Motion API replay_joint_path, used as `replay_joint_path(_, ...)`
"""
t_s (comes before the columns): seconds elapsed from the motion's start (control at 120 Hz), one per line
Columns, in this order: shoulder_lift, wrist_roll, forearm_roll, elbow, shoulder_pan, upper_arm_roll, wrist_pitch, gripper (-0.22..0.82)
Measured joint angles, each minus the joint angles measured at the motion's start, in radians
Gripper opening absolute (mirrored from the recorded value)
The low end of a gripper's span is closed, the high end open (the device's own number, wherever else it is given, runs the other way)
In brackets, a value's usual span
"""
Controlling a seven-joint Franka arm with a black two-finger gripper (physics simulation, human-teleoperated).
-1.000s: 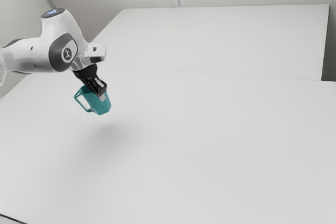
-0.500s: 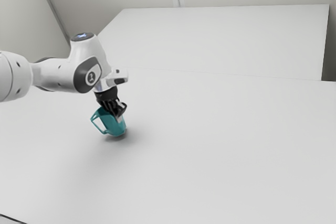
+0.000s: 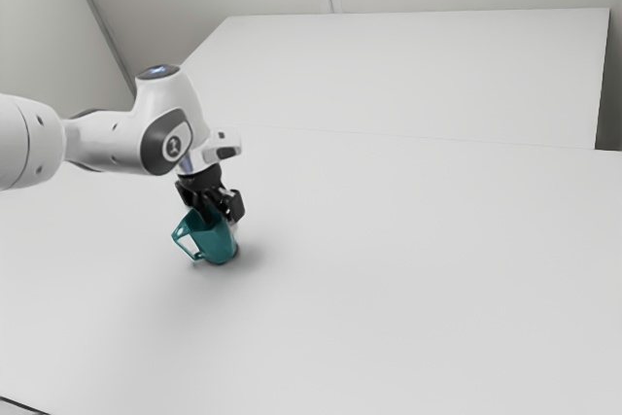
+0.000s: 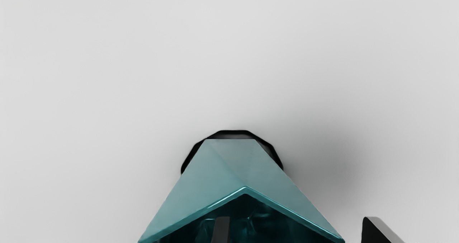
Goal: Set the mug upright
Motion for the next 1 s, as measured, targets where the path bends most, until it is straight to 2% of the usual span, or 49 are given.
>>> replay_joint_path(0.142, -0.037, -0.011, -0.001, 0.047, 0.011, -0.012, -0.074, 0.48)
replay_joint_path(0.325, -0.029, -0.022, -0.010, 0.209, 0.002, -0.034, -0.206, 0.55)
replay_joint_path(0.508, 0.085, -0.028, -0.015, 0.506, -0.005, -0.035, -0.346, 0.58)
replay_joint_path(0.583, 0.100, -0.025, -0.016, 0.577, -0.007, -0.035, -0.394, 0.59)
replay_joint_path(0.775, 0.095, -0.022, -0.015, 0.626, -0.015, -0.038, -0.482, 0.60)
replay_joint_path(1.0, 0.094, -0.019, -0.020, 0.632, -0.013, -0.038, -0.523, 0.60)
